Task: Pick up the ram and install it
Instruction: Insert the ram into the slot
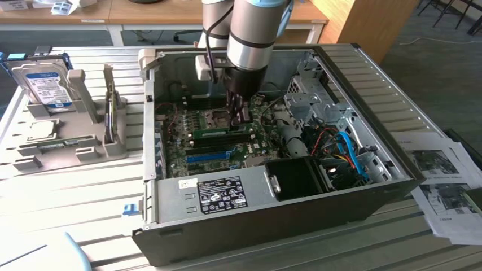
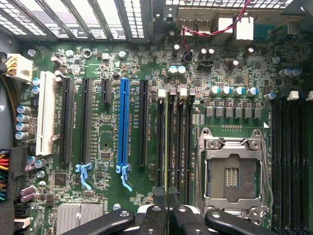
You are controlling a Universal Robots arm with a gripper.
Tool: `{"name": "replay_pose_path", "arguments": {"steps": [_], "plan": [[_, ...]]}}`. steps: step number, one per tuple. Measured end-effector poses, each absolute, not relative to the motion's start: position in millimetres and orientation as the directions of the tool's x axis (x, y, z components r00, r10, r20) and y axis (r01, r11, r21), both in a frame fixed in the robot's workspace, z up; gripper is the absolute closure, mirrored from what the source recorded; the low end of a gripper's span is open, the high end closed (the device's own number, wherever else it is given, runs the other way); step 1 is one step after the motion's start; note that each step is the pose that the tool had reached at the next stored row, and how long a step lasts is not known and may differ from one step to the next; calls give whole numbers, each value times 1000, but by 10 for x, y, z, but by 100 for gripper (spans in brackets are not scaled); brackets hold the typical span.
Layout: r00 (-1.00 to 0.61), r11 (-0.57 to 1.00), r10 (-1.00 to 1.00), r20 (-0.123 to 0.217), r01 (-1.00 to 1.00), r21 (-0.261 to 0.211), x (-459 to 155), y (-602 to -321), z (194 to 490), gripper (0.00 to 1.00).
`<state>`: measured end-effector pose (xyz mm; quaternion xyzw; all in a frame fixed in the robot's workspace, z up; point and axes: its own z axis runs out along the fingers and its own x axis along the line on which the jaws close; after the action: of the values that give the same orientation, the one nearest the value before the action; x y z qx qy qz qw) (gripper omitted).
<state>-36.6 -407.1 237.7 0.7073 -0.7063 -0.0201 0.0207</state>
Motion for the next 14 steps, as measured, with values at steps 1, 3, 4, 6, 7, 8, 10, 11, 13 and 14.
{"name": "replay_pose_path", "arguments": {"steps": [1, 3, 4, 6, 7, 8, 10, 11, 13, 14], "plan": [[1, -1, -1000, 1, -998, 58, -366, -4071, 2373, 89], [1, -1, -1000, 1, -998, 58, -366, -4071, 2366, 89], [1, -1, -1000, 1, -998, 58, -366, -4071, 2363, 89], [1, -1, -1000, 1, -998, 58, -366, -4071, 2363, 89], [1, -1, -1000, 1, -998, 58, -366, -4071, 2362, 89], [1, 0, -1000, 0, -998, 58, -366, -4071, 2361, 89], [-1, 0, -1000, -1, -998, 57, -366, -4070, 2360, 89], [-1, 1, -1000, -1, -998, 57, -367, -4071, 2361, 89], [-3, 2, -1000, -2, -998, 57, -369, -4071, 2361, 89], [-3, 3, -1000, -2, -998, 57, -369, -4071, 2361, 89]]}}
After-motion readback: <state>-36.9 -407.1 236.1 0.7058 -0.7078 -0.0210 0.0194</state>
